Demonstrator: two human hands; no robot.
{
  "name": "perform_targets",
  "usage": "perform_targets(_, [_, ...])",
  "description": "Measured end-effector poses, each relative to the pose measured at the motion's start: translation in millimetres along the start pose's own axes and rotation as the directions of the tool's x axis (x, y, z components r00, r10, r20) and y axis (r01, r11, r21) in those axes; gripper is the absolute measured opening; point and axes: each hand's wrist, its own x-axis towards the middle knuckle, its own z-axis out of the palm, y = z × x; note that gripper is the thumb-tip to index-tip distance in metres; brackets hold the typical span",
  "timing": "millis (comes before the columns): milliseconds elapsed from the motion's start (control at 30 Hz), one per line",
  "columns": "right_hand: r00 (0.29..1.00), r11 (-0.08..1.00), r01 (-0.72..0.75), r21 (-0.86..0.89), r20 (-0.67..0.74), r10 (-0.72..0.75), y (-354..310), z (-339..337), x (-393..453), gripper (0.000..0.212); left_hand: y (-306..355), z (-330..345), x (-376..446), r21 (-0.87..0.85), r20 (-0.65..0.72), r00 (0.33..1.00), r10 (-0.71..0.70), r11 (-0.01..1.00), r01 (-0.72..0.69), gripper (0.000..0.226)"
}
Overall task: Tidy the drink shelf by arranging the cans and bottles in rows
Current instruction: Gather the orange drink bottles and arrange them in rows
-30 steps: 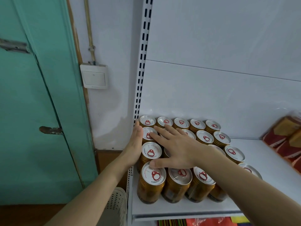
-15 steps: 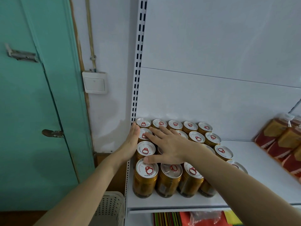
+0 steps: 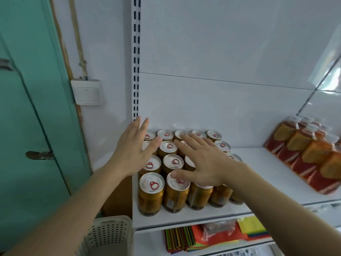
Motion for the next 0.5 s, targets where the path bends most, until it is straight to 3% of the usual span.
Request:
perform_targets(300, [0.976,0.981,-0.190,0.028,-0.100,0.192,38.3,-7.0,-126.4,0.109,129.5,5.1,-26.0,0.226,0.091,0.969,0.228,0.943,-0.243,0.100])
perform_targets(500, [0.940,0.945,-0.321,0.054,-0.104,0.325,78.4,8.9,-218.3,0.109,221.2,44.7,-46.2,0.256,0.128,0.948,0.292,0.914,-0.316,0.105])
